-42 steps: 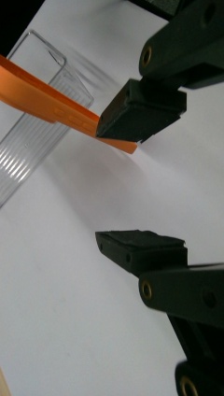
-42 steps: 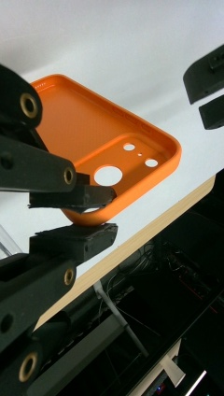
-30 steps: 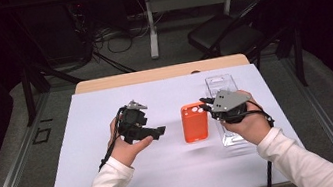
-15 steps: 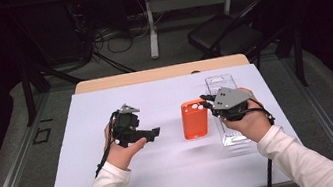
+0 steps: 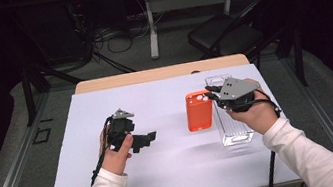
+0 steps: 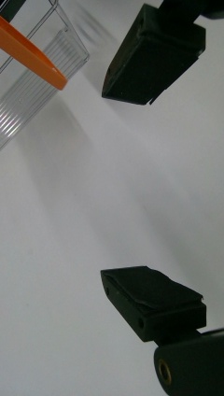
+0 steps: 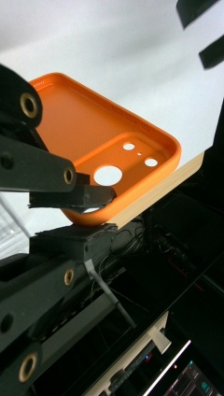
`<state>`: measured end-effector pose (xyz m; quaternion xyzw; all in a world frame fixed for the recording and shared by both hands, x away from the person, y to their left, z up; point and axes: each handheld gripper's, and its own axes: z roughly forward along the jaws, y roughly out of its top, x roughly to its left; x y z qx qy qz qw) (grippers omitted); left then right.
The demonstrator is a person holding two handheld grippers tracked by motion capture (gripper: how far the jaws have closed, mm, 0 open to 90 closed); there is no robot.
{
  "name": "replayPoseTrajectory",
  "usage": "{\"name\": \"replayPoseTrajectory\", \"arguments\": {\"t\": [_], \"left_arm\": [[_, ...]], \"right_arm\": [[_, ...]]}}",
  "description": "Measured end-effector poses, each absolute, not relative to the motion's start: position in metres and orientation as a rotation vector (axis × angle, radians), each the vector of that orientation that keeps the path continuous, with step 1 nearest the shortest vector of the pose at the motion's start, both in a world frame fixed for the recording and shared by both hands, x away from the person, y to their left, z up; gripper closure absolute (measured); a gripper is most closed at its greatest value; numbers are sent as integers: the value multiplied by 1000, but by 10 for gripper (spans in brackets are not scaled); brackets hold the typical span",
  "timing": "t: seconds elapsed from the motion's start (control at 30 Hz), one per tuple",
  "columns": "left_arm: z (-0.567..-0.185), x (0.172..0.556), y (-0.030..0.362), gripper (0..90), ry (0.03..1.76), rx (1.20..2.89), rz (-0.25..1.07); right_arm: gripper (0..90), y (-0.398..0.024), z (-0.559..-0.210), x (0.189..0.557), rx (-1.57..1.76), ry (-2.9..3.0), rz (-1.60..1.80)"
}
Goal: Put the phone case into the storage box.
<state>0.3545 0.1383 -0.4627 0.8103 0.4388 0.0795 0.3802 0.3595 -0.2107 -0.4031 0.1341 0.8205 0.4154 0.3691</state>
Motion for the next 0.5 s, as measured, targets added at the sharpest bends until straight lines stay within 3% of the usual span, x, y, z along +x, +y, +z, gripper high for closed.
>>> {"name": "replayPoseTrajectory", "arguments": {"t": [0.5], "left_arm": [[-462,351,150,119,1119,2056,174]], "right_arm": [[804,-238,-391,363,399,2061,1055]]}}
